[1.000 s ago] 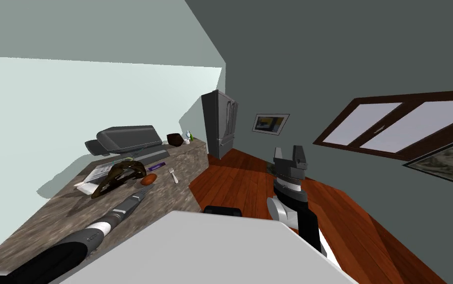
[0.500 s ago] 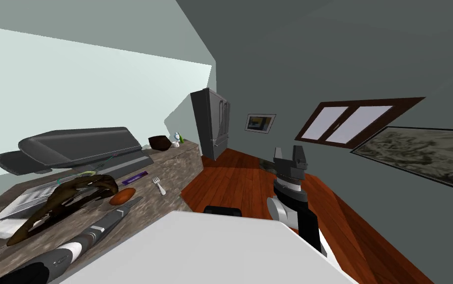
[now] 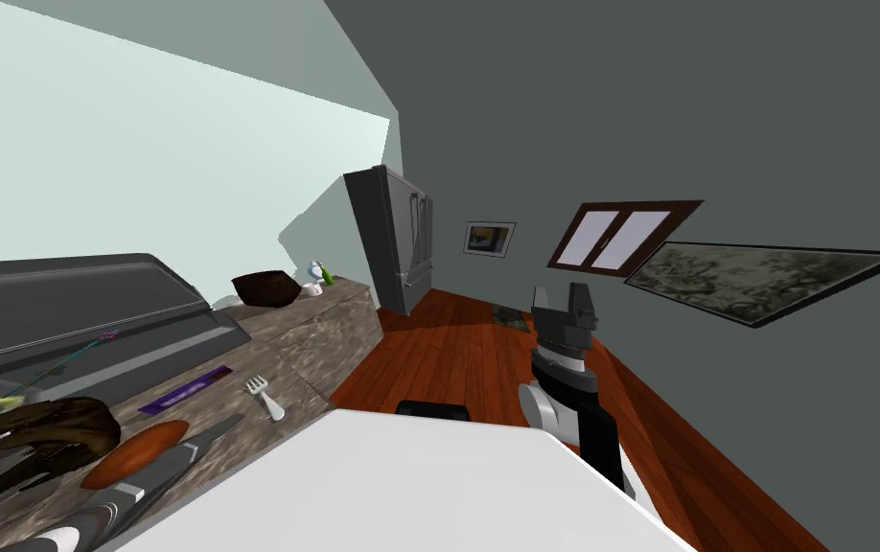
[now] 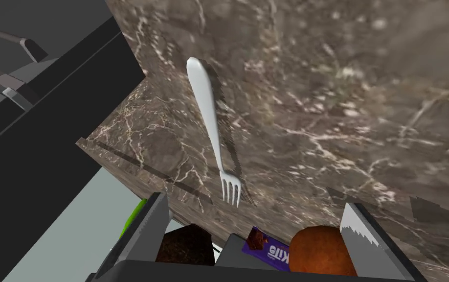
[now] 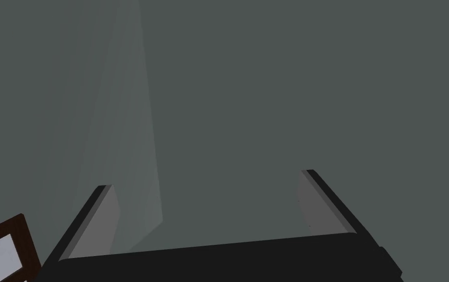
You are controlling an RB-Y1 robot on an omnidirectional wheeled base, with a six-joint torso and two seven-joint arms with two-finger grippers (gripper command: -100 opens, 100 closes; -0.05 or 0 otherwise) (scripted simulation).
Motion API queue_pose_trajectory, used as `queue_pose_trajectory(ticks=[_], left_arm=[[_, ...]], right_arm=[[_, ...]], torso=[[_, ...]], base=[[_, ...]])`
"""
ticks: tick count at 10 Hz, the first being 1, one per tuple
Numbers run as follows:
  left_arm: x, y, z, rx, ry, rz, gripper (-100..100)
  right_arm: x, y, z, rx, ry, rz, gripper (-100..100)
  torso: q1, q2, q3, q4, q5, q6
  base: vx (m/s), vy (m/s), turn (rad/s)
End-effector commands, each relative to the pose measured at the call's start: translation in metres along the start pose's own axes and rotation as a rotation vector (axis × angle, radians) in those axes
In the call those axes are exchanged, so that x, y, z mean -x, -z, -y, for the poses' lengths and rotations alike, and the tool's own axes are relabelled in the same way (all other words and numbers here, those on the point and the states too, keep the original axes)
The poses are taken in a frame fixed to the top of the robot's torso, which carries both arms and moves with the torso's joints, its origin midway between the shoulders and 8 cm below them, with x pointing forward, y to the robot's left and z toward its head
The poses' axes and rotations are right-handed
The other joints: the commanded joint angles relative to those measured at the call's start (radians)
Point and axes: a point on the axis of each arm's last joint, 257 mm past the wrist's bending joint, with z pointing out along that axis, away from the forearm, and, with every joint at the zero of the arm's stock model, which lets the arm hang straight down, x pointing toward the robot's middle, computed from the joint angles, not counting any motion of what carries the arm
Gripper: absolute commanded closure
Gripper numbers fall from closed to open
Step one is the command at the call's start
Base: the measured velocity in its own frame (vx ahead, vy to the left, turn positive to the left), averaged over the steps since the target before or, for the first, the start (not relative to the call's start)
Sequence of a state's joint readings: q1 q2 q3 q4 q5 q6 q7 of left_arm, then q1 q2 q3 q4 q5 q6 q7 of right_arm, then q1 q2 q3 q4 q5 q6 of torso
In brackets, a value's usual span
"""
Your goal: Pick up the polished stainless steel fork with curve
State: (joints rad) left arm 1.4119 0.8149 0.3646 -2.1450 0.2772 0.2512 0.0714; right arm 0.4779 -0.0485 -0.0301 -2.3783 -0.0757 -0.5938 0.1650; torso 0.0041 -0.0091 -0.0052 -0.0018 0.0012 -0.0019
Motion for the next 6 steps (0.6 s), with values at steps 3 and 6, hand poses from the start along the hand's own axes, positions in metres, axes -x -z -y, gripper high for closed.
queue_pose_trajectory(ticks=[3,6], left_arm=[[-0.002,0.011,-0.058,0.165,0.001,-0.061,-100],[-0.003,0.019,-0.088,0.255,-0.004,-0.099,-100]], right_arm=[[0.000,0.000,0.000,0.000,0.000,0.000,0],[0.000,0.000,0.000,0.000,0.000,0.000,0]], torso=[[0.000,-0.001,-0.001,0.000,0.000,0.001],[-0.001,-0.001,-0.001,0.000,0.000,0.000]], base=[[0.096,0.031,-0.286],[0.100,0.029,-0.140]])
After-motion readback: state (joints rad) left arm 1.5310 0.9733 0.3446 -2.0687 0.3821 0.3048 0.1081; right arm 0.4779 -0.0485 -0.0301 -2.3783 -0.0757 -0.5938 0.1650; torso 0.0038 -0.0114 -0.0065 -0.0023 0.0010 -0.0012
